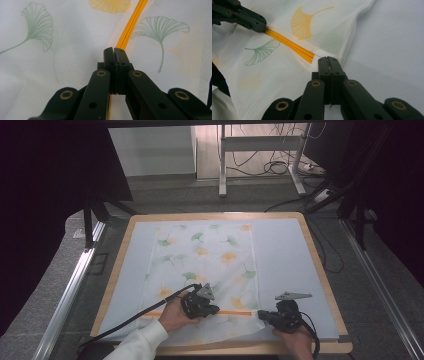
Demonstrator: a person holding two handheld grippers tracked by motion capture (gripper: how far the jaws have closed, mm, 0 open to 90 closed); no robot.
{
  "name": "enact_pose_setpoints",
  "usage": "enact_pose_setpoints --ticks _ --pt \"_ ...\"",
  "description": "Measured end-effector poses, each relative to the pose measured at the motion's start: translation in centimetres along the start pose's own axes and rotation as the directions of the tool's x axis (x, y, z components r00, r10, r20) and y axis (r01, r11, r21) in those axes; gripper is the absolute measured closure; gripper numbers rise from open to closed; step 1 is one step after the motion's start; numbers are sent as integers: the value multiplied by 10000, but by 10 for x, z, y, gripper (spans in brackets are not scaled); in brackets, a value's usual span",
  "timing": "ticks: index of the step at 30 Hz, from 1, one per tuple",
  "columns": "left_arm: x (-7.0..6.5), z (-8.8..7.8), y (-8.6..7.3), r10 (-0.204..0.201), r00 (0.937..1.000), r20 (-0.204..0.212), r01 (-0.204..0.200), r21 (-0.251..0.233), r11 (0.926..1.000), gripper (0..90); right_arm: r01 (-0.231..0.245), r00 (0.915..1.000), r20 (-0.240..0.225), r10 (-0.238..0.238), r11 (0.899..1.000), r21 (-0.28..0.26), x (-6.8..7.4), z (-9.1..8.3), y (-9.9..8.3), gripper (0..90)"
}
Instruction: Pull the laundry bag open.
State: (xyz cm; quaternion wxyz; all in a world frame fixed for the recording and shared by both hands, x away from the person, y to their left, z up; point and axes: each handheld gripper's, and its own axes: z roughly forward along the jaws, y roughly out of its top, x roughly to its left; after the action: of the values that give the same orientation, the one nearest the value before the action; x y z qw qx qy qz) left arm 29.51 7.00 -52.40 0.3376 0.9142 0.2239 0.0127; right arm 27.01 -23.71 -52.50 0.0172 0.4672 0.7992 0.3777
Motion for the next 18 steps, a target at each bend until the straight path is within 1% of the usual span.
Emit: enact_pose_setpoints --ticks 3,6,18 --pt "2 -3 -4 -137 9999 2 137 -76 9999 900 5 10000 3 -5 10000 11 0 0 0 900" --pt "4 -6 -8 -201 9998 -11 201 -37 9998 900 3 10000 2 -3 10000 4 0 0 0 899" --pt "6 -11 -14 -278 9996 -97 278 -16 9996 900 6 10000 -2 -6 10000 9 0 0 0 899"
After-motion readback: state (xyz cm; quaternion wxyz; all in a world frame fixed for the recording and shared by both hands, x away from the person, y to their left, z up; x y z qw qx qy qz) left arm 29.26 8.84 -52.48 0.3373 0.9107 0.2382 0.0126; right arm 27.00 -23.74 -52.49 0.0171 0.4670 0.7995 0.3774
